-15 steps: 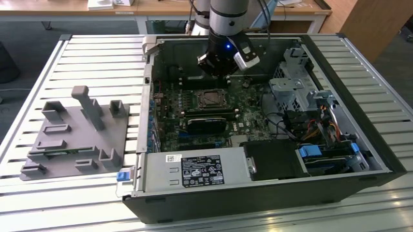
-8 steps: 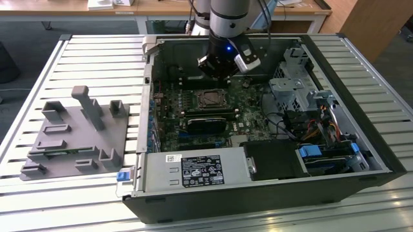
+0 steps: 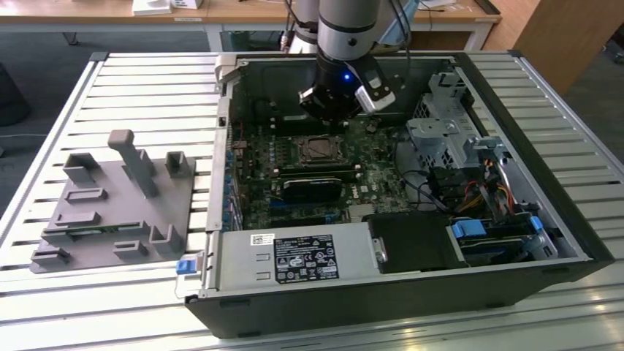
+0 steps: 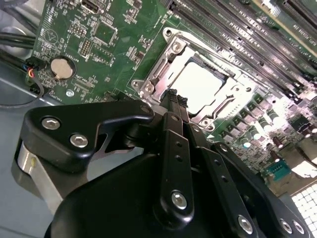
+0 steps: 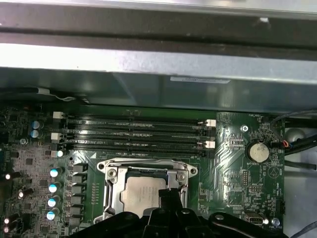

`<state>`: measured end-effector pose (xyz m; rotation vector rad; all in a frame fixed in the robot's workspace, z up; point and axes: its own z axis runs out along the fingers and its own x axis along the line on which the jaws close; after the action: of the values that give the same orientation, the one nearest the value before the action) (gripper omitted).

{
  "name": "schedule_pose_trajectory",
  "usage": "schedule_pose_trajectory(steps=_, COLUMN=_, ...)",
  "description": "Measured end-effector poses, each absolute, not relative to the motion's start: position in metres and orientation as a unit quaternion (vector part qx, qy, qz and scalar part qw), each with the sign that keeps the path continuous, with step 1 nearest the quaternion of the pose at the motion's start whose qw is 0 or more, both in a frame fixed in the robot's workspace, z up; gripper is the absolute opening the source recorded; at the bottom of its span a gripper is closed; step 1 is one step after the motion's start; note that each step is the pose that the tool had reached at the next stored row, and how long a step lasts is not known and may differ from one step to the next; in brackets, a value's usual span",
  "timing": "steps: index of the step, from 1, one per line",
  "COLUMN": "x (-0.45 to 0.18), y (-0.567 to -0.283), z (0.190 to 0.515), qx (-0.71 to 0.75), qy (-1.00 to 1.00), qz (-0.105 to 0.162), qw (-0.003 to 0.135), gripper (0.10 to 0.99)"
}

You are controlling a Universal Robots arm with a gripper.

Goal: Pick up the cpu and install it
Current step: 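Install the second cpu locking lever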

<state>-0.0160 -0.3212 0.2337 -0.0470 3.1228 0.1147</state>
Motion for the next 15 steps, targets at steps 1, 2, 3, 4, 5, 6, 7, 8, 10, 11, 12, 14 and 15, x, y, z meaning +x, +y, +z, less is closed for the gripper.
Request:
schedule_pose_trajectory(steps=1, x=-0.016, y=-0.321, z=0.234, qx=-0.015, qy=0.999, qz=0.037, qw=0.008, gripper=0.106)
schedule_pose_trajectory(steps=2, x=-0.016, y=-0.322, z=0.235, qx=-0.015, qy=0.999, qz=0.037, qw=0.008, gripper=0.106)
schedule_pose_trajectory(steps=3, x=-0.016, y=-0.322, z=0.236, qx=-0.015, qy=0.999, qz=0.037, qw=0.008, gripper=0.106)
schedule_pose_trajectory(steps=4, x=-0.016, y=-0.322, z=0.237, qx=-0.015, qy=0.999, qz=0.037, qw=0.008, gripper=0.106)
schedule_pose_trajectory(steps=5, x=-0.016, y=-0.322, z=0.238, qx=-0.015, qy=0.999, qz=0.037, qw=0.008, gripper=0.106)
schedule_pose_trajectory(steps=6, x=-0.016, y=-0.322, z=0.241, qx=-0.015, qy=0.999, qz=0.037, qw=0.008, gripper=0.106)
schedule_pose_trajectory(steps=7, x=-0.016, y=-0.322, z=0.243, qx=-0.015, qy=0.999, qz=0.037, qw=0.008, gripper=0.106)
schedule_pose_trajectory(steps=8, x=-0.016, y=-0.322, z=0.245, qx=-0.015, qy=0.999, qz=0.037, qw=0.008, gripper=0.106)
schedule_pose_trajectory(steps=10, x=-0.016, y=-0.322, z=0.249, qx=-0.015, qy=0.999, qz=0.037, qw=0.008, gripper=0.106)
schedule_pose_trajectory(steps=11, x=-0.016, y=-0.322, z=0.250, qx=-0.015, qy=0.999, qz=0.037, qw=0.008, gripper=0.106)
schedule_pose_trajectory(steps=12, x=-0.016, y=-0.322, z=0.249, qx=-0.015, qy=0.999, qz=0.037, qw=0.008, gripper=0.106)
schedule_pose_trajectory(steps=14, x=-0.016, y=-0.325, z=0.250, qx=-0.015, qy=0.999, qz=0.037, qw=0.008, gripper=0.106)
schedule_pose_trajectory(steps=15, x=-0.016, y=-0.327, z=0.250, qx=-0.015, qy=0.999, qz=0.037, qw=0.008, gripper=0.106)
